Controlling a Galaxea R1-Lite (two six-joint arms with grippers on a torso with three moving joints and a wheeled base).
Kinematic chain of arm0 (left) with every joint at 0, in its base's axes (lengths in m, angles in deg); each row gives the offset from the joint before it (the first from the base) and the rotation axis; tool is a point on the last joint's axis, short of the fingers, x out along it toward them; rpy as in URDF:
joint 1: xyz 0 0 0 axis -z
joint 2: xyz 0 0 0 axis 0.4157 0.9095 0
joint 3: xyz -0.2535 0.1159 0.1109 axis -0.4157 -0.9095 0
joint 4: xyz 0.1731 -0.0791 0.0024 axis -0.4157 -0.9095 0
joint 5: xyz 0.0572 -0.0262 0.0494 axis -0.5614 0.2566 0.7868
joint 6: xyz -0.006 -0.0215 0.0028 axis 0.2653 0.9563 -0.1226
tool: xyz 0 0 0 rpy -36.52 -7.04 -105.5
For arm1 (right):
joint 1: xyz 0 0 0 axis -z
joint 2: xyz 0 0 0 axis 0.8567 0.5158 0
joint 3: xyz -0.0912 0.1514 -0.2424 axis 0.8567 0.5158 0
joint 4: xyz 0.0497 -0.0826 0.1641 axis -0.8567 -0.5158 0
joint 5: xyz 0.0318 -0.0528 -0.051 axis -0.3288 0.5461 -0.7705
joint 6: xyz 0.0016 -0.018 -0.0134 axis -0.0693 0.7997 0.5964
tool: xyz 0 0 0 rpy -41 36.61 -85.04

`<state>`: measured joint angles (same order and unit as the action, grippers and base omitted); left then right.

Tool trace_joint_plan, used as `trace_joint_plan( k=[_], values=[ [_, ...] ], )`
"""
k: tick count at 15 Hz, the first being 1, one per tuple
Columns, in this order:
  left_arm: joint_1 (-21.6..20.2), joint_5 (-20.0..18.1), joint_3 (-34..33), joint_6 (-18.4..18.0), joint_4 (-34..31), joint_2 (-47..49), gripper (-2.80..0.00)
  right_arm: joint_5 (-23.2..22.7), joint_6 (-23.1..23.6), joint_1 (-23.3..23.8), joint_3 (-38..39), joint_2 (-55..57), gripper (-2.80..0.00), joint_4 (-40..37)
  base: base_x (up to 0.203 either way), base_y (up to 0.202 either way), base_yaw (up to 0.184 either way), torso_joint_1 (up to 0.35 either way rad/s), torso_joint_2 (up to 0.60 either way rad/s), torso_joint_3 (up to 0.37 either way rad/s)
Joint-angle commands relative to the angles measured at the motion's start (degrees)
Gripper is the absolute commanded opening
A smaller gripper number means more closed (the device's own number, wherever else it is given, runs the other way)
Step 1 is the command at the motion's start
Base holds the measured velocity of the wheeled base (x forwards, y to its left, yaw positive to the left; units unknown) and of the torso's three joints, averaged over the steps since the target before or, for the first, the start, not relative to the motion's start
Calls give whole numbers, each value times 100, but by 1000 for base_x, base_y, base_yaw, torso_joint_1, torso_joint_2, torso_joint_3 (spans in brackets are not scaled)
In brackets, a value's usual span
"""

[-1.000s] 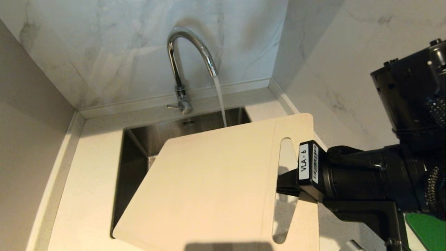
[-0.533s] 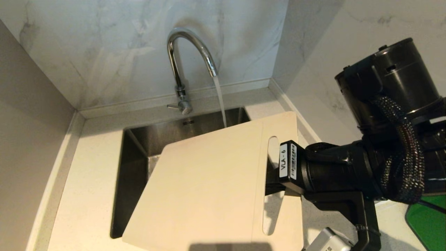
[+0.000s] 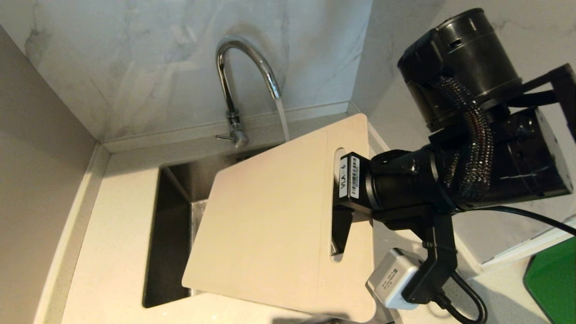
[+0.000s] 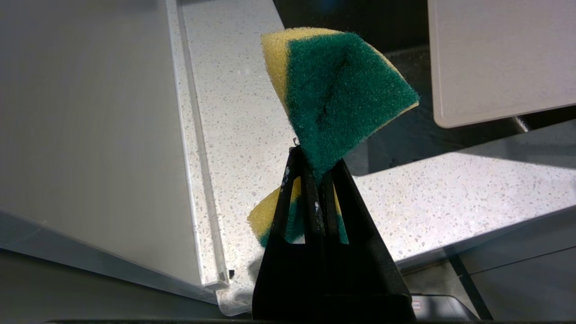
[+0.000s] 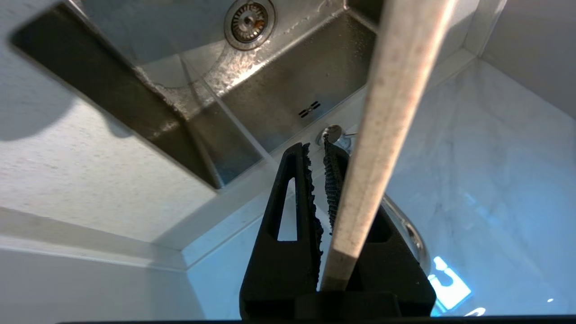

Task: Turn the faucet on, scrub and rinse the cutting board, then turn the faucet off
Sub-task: Scrub the cutting board underwater

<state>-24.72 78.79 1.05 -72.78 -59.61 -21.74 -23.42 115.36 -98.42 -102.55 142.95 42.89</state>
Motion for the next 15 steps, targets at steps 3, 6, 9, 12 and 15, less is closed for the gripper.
trace_joint_plan(
  k=[3, 6, 9, 12, 15],
  values=[
    [-2, 2, -1, 3, 3, 2, -280, -9, 116, -132, -329, 504, -280, -66, 0, 0, 0, 0, 0, 0],
    [-2, 2, -1, 3, 0, -4, -280, -7, 125, -322, -759, 884, -280, -230, 0, 0, 0, 0, 0, 0],
    [-2, 2, -1, 3, 0, 5, -280, 34, 179, -314, -903, 1032, -280, -240, 0, 0, 0, 0, 0, 0],
    [-2, 2, -1, 3, 4, -3, -280, 62, 396, -295, -1513, 1439, -280, -454, 0, 0, 0, 0, 0, 0],
    [-2, 2, -1, 3, 7, -4, -280, 63, 611, -67, -1807, 1659, -280, -553, 0, 0, 0, 0, 0, 0]
  ],
)
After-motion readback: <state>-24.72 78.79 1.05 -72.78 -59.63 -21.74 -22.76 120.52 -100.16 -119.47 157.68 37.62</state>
